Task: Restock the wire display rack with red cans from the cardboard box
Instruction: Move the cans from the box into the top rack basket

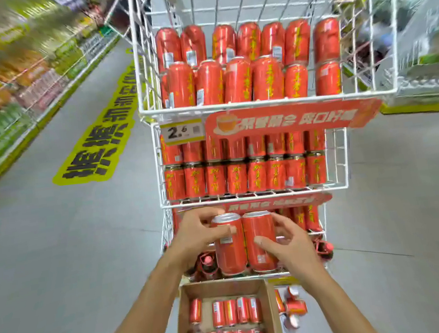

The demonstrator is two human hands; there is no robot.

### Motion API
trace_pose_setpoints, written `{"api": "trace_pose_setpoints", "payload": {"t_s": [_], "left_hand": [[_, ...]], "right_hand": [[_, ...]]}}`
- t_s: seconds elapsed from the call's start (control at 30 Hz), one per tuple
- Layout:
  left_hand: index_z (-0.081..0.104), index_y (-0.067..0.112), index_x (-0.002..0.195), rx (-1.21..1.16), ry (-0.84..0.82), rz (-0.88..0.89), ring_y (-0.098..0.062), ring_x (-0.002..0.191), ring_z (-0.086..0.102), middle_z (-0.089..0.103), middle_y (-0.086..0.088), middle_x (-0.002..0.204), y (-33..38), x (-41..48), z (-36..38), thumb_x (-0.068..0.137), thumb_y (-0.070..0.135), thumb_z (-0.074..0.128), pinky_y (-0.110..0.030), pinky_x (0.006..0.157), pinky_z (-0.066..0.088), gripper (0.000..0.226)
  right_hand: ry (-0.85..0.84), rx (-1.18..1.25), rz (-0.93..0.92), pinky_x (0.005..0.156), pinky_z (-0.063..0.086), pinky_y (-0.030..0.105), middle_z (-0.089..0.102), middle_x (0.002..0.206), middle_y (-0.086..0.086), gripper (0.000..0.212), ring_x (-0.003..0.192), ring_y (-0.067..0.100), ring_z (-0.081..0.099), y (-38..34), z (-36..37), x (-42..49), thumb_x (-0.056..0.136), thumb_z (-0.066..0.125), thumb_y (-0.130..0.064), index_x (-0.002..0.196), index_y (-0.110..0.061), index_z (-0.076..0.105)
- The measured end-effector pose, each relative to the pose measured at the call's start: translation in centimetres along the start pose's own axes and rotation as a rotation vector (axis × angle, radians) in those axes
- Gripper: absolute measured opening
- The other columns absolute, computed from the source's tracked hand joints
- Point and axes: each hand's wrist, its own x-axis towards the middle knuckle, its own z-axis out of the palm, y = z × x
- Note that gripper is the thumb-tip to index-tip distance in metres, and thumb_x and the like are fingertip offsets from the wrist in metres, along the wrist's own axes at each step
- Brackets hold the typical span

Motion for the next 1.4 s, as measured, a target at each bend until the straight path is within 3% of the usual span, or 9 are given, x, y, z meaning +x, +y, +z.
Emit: {"api": "trace_pose_setpoints", "payload": {"t_s": [0.1, 0.2, 0.37, 0.57, 0.67, 0.77, 0.97, 1.27, 1.4], "left_hand": [[0.076, 0.013, 0.111, -0.063, 0.056, 0.069, -0.029, 0.099, 0.073, 0.076, -0.009, 0.107, 8.3, -1.0, 1.0, 0.065, 0.026, 0.098, -0.048, 0.095, 0.057, 0.053], [0.079, 0.011, 0.098, -0.153, 0.114, 0.106, -0.025, 0.085, 0.077, 0.08, -0.008, 0.092, 14.1, -0.9, 2.7, 0.056, 0.043, 0.095, -0.045, 0.085, 0.059, 0.055], [0.081, 0.008, 0.076, -0.304, 0.157, 0.141, -0.02, 0.067, 0.069, 0.076, -0.01, 0.077, 21.1, 1.0, 5.7, 0.059, 0.046, 0.096, -0.042, 0.074, 0.058, 0.045], [0.079, -0.001, 0.096, -0.419, 0.191, 0.154, -0.027, 0.079, 0.074, 0.079, -0.016, 0.09, 27.2, 4.4, 9.1, 0.071, 0.033, 0.093, -0.051, 0.078, 0.064, 0.044], [0.081, 0.002, 0.1, -0.458, 0.234, 0.159, -0.034, 0.091, 0.076, 0.08, -0.018, 0.099, 29.1, 6.0, 10.8, 0.074, 0.03, 0.092, -0.058, 0.082, 0.063, 0.039], [0.083, 0.009, 0.096, -0.474, 0.252, 0.137, -0.021, 0.076, 0.079, 0.081, -0.012, 0.094, 30.3, 7.9, 11.7, 0.075, 0.033, 0.091, -0.037, 0.06, 0.063, 0.033], [0.08, 0.009, 0.104, -0.491, 0.195, 0.081, -0.03, 0.082, 0.079, 0.081, -0.013, 0.095, 31.4, 11.2, 12.2, 0.084, 0.035, 0.085, -0.048, 0.069, 0.064, 0.033], [0.072, 0.004, 0.113, -0.394, 0.039, 0.119, -0.029, 0.085, 0.074, 0.077, -0.022, 0.102, 29.5, 12.3, 10.8, 0.082, 0.003, 0.079, -0.041, 0.078, 0.063, 0.032], [0.062, 0.01, 0.121, -0.267, 0.194, 0.134, -0.023, 0.081, 0.079, 0.078, -0.014, 0.1, 28.6, 13.0, 10.6, 0.074, 0.012, 0.091, -0.033, 0.068, 0.063, 0.055]], "right_hand": [[0.053, 0.06, -0.027, 0.083, 0.062, 0.026, 0.075, 0.12, -0.003, 0.068, 0.101, 0.006, 0.074, -7.2, -2.9, -0.3, 0.075, 0.094, -0.035, 0.135, -0.029, 0.063], [0.116, 0.068, -0.076, 0.085, 0.06, 0.026, 0.072, 0.117, -0.012, 0.063, 0.099, -0.002, 0.072, -13.0, -5.4, 0.4, 0.075, 0.092, -0.044, 0.129, -0.031, 0.063], [0.166, 0.141, -0.127, 0.086, 0.065, 0.04, 0.079, 0.111, 0.002, 0.052, 0.097, 0.015, 0.078, -19.2, -9.1, 3.9, 0.078, 0.092, -0.033, 0.123, -0.02, 0.068], [0.224, 0.108, -0.163, 0.098, 0.059, 0.046, 0.073, 0.119, 0.004, 0.08, 0.106, 0.018, 0.073, -23.3, -12.8, 8.9, 0.064, 0.092, -0.059, 0.128, -0.02, 0.064], [0.27, 0.022, -0.192, 0.095, 0.059, 0.04, 0.073, 0.115, -0.004, 0.075, 0.104, 0.013, 0.071, -24.5, -13.9, 11.3, 0.068, 0.089, -0.062, 0.127, -0.022, 0.065], [0.304, -0.029, -0.214, 0.079, 0.055, 0.025, 0.069, 0.106, -0.013, 0.071, 0.097, 0.005, 0.069, -25.3, -14.6, 13.1, 0.069, 0.086, -0.066, 0.124, -0.027, 0.063], [0.219, -0.052, -0.189, 0.098, 0.058, 0.044, 0.069, 0.119, -0.005, 0.067, 0.106, 0.014, 0.07, -25.6, -15.1, 15.6, 0.072, 0.087, -0.059, 0.125, -0.032, 0.056], [0.212, 0.011, -0.227, 0.098, 0.059, 0.044, 0.068, 0.127, -0.014, 0.077, 0.115, 0.012, 0.068, -25.1, -15.3, 16.3, 0.071, 0.086, -0.064, 0.138, -0.036, 0.059], [0.204, 0.011, -0.284, 0.093, 0.062, 0.04, 0.069, 0.126, -0.014, 0.073, 0.108, -0.001, 0.068, -25.2, -15.5, 16.6, 0.072, 0.083, -0.062, 0.138, -0.043, 0.058]]}}
